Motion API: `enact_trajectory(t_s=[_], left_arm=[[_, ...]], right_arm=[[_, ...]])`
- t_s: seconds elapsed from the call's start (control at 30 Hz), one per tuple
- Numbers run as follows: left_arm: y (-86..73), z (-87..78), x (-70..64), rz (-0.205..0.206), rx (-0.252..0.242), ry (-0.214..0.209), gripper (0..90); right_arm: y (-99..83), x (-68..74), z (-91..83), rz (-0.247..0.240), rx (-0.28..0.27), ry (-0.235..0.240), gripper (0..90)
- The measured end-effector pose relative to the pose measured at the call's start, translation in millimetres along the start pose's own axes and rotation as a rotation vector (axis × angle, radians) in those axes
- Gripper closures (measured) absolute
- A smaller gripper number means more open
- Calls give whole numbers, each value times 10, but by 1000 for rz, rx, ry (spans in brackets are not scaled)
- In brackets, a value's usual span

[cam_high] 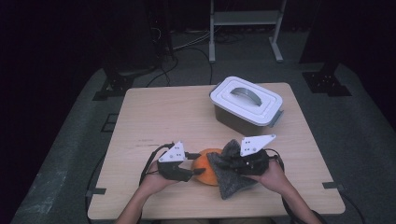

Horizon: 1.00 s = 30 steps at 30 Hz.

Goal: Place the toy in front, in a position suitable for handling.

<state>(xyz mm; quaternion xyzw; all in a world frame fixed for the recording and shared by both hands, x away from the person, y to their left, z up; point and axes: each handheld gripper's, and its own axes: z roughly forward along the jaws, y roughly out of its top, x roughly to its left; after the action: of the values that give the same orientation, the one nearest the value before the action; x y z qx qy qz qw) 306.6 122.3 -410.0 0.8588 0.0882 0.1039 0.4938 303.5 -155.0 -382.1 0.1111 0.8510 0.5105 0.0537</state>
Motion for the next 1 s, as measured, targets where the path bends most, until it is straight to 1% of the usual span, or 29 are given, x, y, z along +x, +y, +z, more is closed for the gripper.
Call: enact_trajectory(t_s=[0.03, 0.1, 0.13, 0.17, 0.2, 0.23, 0.27, 0.3, 0.37, 0.43, 0.47, 0.5, 0.57, 0.67, 0.7, 0.77, 0.8, 0.83, 0.87, 0.9, 0.93, 0.97, 1.0], left_arm=[[22, 20, -35, 24, -2, -5, 488], [60, 52, -97, 68, 1, -13, 490], [70, 63, -112, 80, 8, -12, 489], [70, 63, -112, 80, 8, -12, 485], [67, 68, -117, 84, 18, -10, 485], [31, 55, -97, 66, 7, -14, 483], [31, 55, -97, 66, 7, -14, 484], [-2, 32, -65, 44, 3, -14, 483], [-28, 13, -31, 29, -1, -16, 479], [-41, 10, -6, 12, 0, -15, 468], [-41, 10, -6, 12, 0, -15, 456], [-38, 5, 27, -18, 8, -13, 438], [-49, -10, 69, -51, 23, -7, 402], [-90, -38, 133, -125, 27, -8, 379], [-90, -38, 133, -125, 27, -8, 380], [-105, -36, 145, -158, 35, -23, 387], [-105, -29, 138, -155, 37, -28, 390], [-101, -23, 124, -148, 37, -25, 396], [-91, -19, 109, -134, 35, -26, 406], [-91, -19, 109, -134, 35, -26, 414], [-78, -19, 92, -112, 38, -22, 414], [-63, -19, 73, -86, 32, -16, 419], [-35, -12, 36, -47, 19, -24, 426]], right_arm=[[42, 18, 1, -8, -14, 3, 770], [90, 59, 36, -22, -16, -3, 769], [90, 68, 72, -22, -4, 0, 768], [75, 70, 105, -28, 16, -1, 769], [75, 70, 105, -28, 16, -1, 769], [26, 38, 120, -10, 18, 8, 770], [13, 19, 102, -3, 21, 6, 770], [2, -3, 76, -4, 32, -8, 770], [-44, -61, 23, 17, 31, -32, 770], [-119, -118, 9, 47, 24, -27, 770], [-119, -118, 9, 47, 24, -27, 770], [-160, -130, 18, 60, 21, -17, 770], [-155, -105, 38, 55, 26, -13, 771], [-163, -64, 84, 51, 25, -2, 771], [-163, -64, 84, 51, 25, -2, 771], [-170, -30, 124, 49, 30, 11, 773], [-166, -22, 130, 45, 34, 14, 773], [-159, -18, 132, 45, 42, 16, 773], [-147, -19, 130, 41, 46, 17, 773], [-147, -19, 130, 41, 46, 17, 773], [-130, -19, 120, 42, 47, 15, 775], [-108, -20, 105, 38, 34, 11, 776], [-52, 1, 94, 27, 0, 6, 778]])
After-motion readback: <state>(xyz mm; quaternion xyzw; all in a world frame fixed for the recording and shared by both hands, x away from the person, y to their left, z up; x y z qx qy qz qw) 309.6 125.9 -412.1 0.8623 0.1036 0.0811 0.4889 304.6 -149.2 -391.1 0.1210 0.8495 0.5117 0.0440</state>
